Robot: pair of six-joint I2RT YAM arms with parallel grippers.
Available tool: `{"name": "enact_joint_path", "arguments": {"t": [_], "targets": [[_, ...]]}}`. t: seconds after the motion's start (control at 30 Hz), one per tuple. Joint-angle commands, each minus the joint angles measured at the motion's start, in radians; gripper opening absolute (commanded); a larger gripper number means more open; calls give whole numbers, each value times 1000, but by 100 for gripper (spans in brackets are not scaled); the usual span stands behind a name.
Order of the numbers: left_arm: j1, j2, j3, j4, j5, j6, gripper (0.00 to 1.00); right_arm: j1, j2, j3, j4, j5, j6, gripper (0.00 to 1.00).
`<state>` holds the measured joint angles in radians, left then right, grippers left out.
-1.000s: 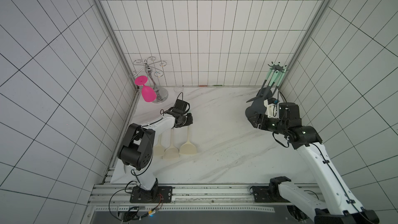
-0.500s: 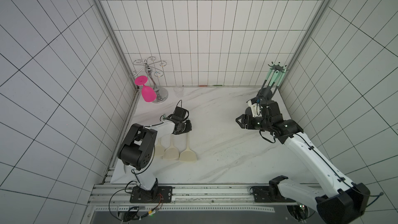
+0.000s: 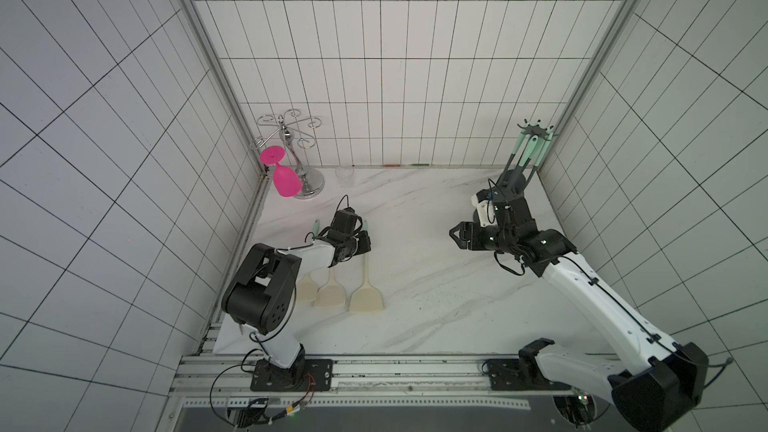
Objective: Take the spatula off the kitchen utensil rack
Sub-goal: Place the spatula at the center of the board.
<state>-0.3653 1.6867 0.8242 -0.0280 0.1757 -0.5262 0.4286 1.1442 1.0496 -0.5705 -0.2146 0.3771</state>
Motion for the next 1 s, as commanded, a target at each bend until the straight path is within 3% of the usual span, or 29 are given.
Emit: {"name": "enact_joint_path", "arguments": {"t": [0.0,0.63,0.97], "targets": [[7,-41,-2,43,-26,19,0,14,8,-4,7,18,3,72],[46,32,95,-83,-44,62,0,25,-6,7,-16,33,2,72],[51,23,99,-97,-44,77,13,25,-5,24,-29,55,-12,73]]}}
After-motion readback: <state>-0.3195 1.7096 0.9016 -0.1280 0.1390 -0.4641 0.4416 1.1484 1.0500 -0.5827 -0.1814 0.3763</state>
